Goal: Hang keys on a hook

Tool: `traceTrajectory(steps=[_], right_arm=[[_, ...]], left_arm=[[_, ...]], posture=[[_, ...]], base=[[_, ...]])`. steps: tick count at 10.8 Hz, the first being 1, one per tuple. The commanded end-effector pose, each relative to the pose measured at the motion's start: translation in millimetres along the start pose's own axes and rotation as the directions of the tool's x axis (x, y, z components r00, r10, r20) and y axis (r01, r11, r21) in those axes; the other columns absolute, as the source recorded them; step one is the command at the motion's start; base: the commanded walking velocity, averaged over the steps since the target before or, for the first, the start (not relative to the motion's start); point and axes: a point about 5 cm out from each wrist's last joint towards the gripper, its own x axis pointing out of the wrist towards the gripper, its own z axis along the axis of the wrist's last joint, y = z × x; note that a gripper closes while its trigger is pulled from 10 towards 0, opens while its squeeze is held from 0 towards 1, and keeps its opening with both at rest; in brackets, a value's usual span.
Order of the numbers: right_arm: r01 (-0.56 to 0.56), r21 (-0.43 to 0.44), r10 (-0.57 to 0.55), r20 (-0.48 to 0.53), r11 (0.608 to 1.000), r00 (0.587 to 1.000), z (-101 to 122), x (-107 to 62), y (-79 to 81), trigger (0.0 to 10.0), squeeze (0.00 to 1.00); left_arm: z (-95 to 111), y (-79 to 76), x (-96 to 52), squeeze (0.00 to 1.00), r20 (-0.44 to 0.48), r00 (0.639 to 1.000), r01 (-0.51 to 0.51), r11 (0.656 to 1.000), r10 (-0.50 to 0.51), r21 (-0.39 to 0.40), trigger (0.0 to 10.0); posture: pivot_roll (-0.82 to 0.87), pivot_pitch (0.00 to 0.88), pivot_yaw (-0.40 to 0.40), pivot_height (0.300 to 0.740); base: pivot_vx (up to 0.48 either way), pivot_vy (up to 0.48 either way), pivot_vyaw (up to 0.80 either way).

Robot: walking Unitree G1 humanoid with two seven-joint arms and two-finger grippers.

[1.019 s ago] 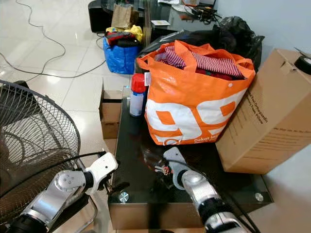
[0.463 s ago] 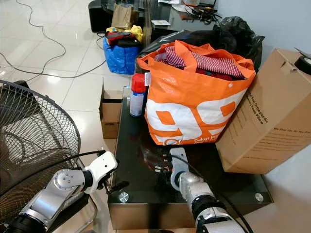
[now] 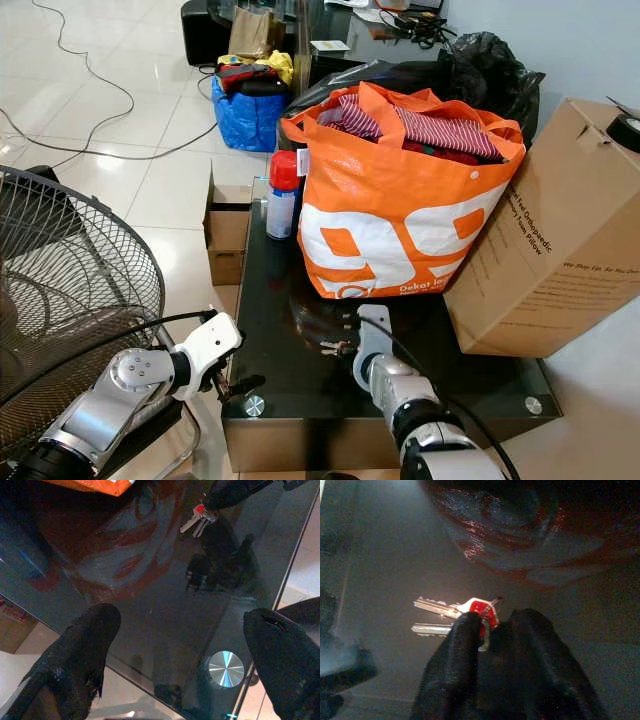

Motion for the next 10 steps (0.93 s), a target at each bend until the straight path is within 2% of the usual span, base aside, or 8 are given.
traceTrajectory(steps=[1, 8, 9, 10], right_arm=[[0.003, 0.036, -0.003, 0.008, 0.999, 1.000, 0.6, -0.4, -2.7, 0.0, 0.00], [0.015, 0.125, -0.016, 0.006, 0.992, 1.000, -0.6, 0.8, -0.4, 0.0, 0.00], [-0.004, 0.114, 0.003, 0.010, 0.993, 1.000, 0.1, 0.6, -0.6, 0.0, 0.00], [-0.053, 0.065, 0.052, 0.016, 0.996, 0.999, 2.2, -0.3, -1.0, 0.0, 0.00]], left_arm=[[7.7, -1.1, 1.3, 0.31, 0.018, 1.000, 0.011, 1.000, -0.011, 0.019, 10.0], [7.6, -1.0, -0.6, 0.32, 0.016, 1.000, 0.001, 1.000, -0.001, 0.022, 10.0], [7.4, -1.5, -0.7, 0.32, 0.015, 1.000, 0.001, 1.000, -0.001, 0.022, 10.0], [7.4, -1.9, -0.8, 0.31, 0.015, 1.000, 0.002, 1.000, -0.002, 0.022, 10.0]], posture=[[-0.05, 0.000, -0.146, 0.740], [-0.03, 0.000, -0.157, 0.740], [-0.03, 0.000, -0.158, 0.740], [-0.03, 0.000, -0.160, 0.740]], base=[[0.000, 0.000, 0.00], [0.000, 0.000, 0.00], [0.000, 0.000, 0.00], [0.000, 0.000, 0.00]])
